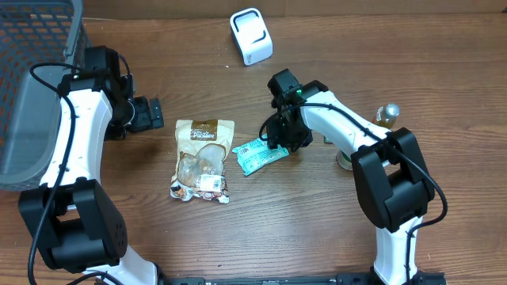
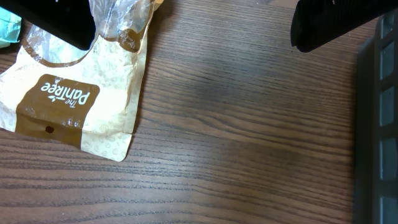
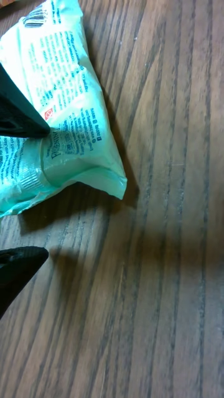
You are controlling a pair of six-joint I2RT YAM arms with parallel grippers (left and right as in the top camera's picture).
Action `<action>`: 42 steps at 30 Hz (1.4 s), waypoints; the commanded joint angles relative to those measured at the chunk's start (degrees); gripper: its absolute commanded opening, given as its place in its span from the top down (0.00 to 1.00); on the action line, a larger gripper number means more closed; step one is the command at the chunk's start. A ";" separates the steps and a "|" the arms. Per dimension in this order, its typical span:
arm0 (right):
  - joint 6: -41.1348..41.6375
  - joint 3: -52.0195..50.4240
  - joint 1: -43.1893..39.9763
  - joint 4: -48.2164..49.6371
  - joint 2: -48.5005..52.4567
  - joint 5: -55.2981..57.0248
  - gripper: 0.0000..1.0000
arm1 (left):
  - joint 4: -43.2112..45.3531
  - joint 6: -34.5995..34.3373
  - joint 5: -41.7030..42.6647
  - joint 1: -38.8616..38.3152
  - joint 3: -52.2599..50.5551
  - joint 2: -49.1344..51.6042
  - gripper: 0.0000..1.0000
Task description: Scan the item barcode
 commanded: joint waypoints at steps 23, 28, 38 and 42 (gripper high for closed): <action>-4.79 1.31 -0.13 -1.73 -2.45 -0.22 0.42 | 0.07 0.42 0.44 0.20 1.18 0.81 0.01; -4.79 1.31 -0.13 -2.03 -2.45 -0.22 0.39 | 0.07 0.44 0.44 0.20 1.18 0.81 0.00; -4.79 0.28 -0.13 -2.01 -2.43 -0.24 0.34 | 0.07 0.42 0.44 0.20 1.18 0.81 0.00; -4.79 -2.32 0.33 0.26 -2.34 -1.44 0.34 | 0.07 0.42 0.44 0.20 1.18 0.81 0.00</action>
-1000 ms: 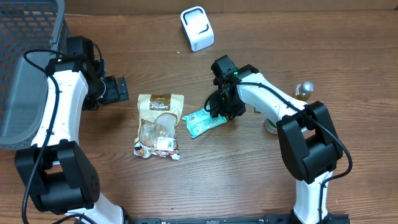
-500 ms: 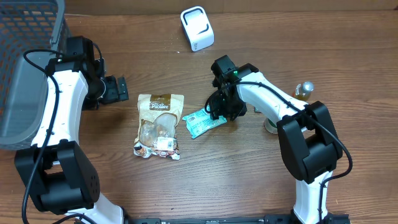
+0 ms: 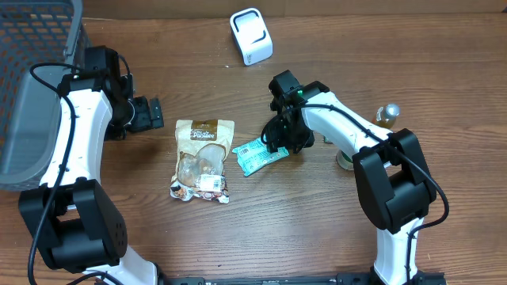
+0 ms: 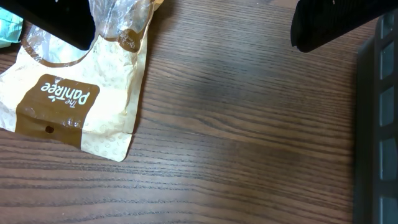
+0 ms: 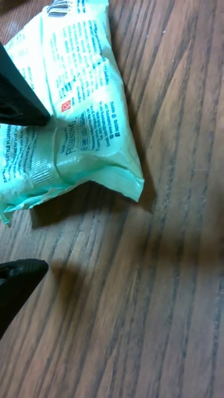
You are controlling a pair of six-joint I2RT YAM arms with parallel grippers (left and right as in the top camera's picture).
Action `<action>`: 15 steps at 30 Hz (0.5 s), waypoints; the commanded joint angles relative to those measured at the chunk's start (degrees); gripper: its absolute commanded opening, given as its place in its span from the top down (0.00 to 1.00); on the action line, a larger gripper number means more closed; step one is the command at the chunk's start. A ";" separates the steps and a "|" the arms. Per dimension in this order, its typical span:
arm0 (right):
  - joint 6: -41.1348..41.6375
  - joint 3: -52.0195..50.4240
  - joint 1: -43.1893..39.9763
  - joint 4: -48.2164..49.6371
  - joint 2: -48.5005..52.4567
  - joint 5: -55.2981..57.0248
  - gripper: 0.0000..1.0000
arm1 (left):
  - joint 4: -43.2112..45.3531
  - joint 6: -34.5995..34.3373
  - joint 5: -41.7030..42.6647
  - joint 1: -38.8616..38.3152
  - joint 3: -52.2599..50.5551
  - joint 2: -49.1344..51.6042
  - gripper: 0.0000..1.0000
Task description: Scan the item barcode
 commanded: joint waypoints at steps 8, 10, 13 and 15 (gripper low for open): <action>-0.24 -5.22 0.50 4.85 -1.62 -1.49 0.58 | 0.04 0.42 0.46 0.20 1.18 0.81 0.00; -0.26 -5.14 0.50 4.90 -1.66 -2.38 0.71 | 0.04 0.44 0.46 0.20 1.18 0.81 0.00; -0.28 -4.59 0.07 4.85 -1.88 -3.10 0.79 | 0.04 0.42 0.46 0.20 1.18 0.81 0.00; -0.28 -3.80 -0.63 4.66 -2.62 -4.20 0.87 | 0.04 0.42 0.46 0.20 1.18 0.81 0.00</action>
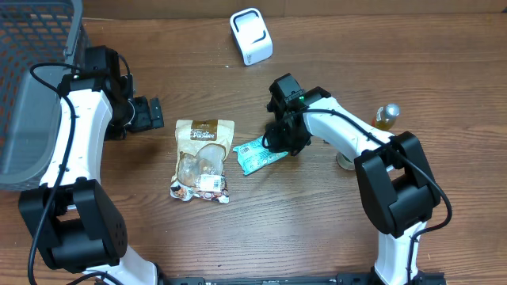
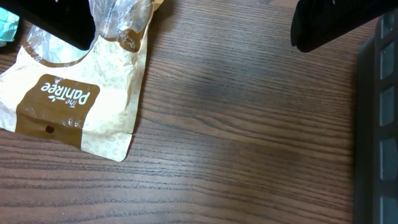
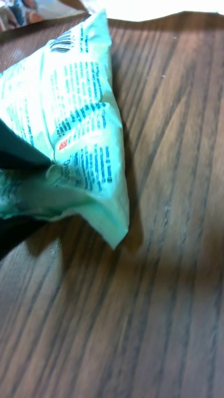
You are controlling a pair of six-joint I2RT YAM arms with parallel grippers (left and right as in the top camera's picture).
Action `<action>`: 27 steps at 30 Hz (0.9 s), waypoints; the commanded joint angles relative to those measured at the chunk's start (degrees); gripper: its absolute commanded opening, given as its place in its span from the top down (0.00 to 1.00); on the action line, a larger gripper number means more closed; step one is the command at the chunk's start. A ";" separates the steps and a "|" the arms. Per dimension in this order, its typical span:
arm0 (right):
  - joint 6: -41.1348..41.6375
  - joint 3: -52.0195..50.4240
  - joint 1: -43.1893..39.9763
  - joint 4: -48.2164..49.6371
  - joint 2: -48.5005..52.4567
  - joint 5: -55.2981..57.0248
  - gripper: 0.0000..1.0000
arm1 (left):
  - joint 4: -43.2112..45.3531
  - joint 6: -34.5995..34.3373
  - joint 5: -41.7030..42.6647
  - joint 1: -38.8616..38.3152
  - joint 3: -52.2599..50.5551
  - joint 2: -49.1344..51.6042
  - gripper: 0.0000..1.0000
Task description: Scan the item barcode
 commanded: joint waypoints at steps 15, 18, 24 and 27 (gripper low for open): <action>-2.08 -0.55 -1.62 -1.11 -5.09 -1.29 0.46 | 0.04 0.42 0.44 0.20 1.18 0.81 0.00; -2.08 -1.86 -1.62 -0.15 -4.96 -1.31 0.46 | 0.04 0.44 0.44 0.20 1.18 0.81 0.00; -1.16 -5.73 -1.40 4.02 -4.07 -1.36 0.46 | 0.04 0.42 0.44 0.20 1.18 0.81 0.00; -0.98 -7.54 -1.40 5.60 -3.13 -2.40 0.52 | 0.04 0.42 0.44 0.20 1.18 0.81 0.01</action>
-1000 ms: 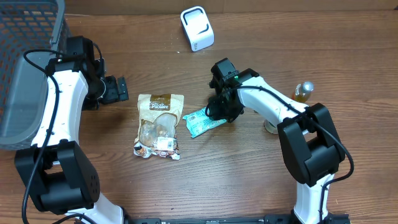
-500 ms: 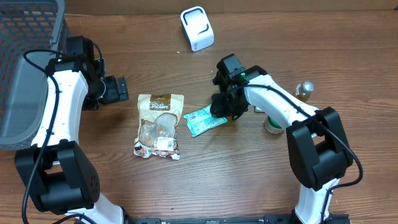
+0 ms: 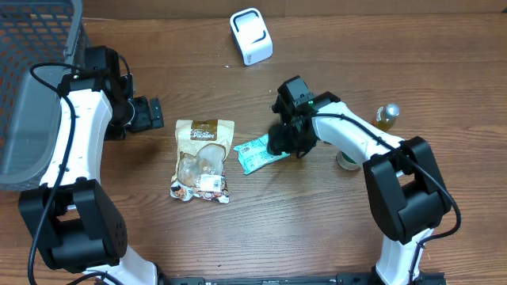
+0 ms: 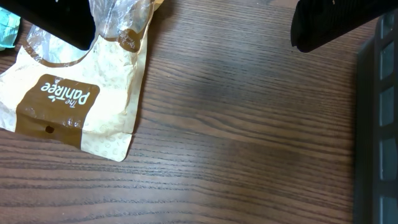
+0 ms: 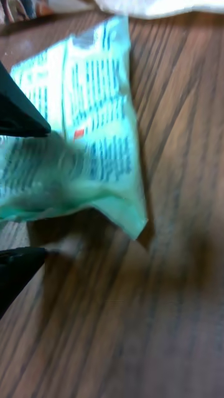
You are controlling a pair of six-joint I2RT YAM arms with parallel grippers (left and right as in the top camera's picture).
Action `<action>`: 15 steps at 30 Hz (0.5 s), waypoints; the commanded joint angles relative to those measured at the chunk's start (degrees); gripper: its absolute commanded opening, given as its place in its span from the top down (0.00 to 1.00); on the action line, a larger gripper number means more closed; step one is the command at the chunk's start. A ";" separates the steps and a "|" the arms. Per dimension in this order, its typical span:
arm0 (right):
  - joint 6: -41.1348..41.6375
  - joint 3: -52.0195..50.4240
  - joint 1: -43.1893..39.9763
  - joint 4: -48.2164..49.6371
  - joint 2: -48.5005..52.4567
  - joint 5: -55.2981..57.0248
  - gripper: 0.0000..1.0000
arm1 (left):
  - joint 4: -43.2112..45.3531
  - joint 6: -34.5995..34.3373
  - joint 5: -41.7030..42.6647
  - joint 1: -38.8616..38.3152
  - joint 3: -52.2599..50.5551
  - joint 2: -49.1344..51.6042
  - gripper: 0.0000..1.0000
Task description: Scan the item barcode
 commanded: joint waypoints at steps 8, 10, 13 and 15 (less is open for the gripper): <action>0.07 -1.31 -0.74 1.97 0.09 -8.48 0.82 | 0.04 0.44 0.44 0.20 1.18 0.81 0.00; -0.02 -0.96 -1.36 2.03 -0.52 -9.11 0.87 | 0.04 0.42 0.44 0.20 1.18 0.81 0.00; -1.60 -0.85 -1.92 1.97 -1.86 -9.70 0.95 | 0.04 0.42 0.44 0.20 1.18 0.81 0.00; -1.68 -0.85 -1.99 1.90 -2.80 -9.70 0.96 | 0.04 0.42 0.44 0.20 1.18 0.81 0.00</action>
